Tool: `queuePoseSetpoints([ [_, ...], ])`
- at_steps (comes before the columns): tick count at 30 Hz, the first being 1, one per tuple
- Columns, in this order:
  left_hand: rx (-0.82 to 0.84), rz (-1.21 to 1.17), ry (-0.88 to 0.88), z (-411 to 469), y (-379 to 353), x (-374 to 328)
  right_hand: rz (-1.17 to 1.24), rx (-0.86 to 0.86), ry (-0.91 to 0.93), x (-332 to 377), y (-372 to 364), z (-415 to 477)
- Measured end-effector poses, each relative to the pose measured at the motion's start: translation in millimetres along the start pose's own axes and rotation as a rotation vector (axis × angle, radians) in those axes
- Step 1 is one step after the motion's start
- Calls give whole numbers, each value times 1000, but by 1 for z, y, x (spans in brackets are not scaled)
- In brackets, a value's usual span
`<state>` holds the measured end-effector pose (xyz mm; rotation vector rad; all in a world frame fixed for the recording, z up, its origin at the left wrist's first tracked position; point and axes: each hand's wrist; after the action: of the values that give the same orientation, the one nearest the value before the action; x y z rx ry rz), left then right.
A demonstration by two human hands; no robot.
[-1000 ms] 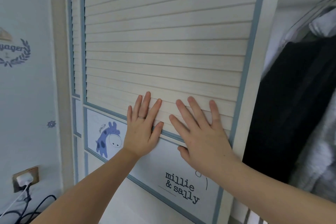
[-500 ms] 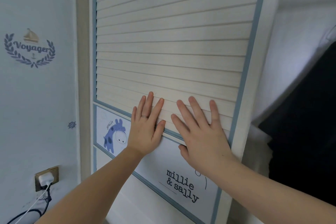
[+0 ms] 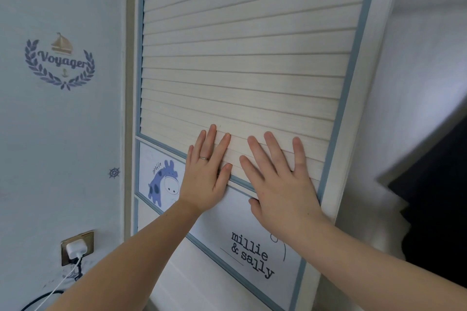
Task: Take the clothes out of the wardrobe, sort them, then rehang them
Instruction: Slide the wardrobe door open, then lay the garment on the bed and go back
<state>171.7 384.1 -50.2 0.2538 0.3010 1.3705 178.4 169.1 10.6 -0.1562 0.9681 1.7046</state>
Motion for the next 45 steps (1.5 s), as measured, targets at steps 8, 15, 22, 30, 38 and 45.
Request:
queuePoseSetpoints([
  [8, 6, -15, 7, 0, 4, 26, 12, -4, -4, 19, -3, 19],
  [15, 8, -13, 14, 0, 1, 30, 33, 3, -9, 22, -4, 21],
  [22, 42, -1, 14, 0, 18, 23, 168, -28, -4, 13, 15, 16],
  [30, -194, -44, -97, 53, 63, -52, 520, -318, 75, -72, 69, -12],
  [38, -221, -222, -496, 137, 59, -199, 447, -369, -202, -225, 126, -63],
  [45, -43, -450, -490, 190, 6, -319, 352, -358, -516, -350, 159, -92],
])
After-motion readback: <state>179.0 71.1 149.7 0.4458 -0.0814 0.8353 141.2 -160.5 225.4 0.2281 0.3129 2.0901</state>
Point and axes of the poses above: each hand's wrist, its own z-axis towards the middle knuckle, its own y-axis out of the back of the hand, x = y × z, and after that the axes turned 9 degrees about -y, right-handed
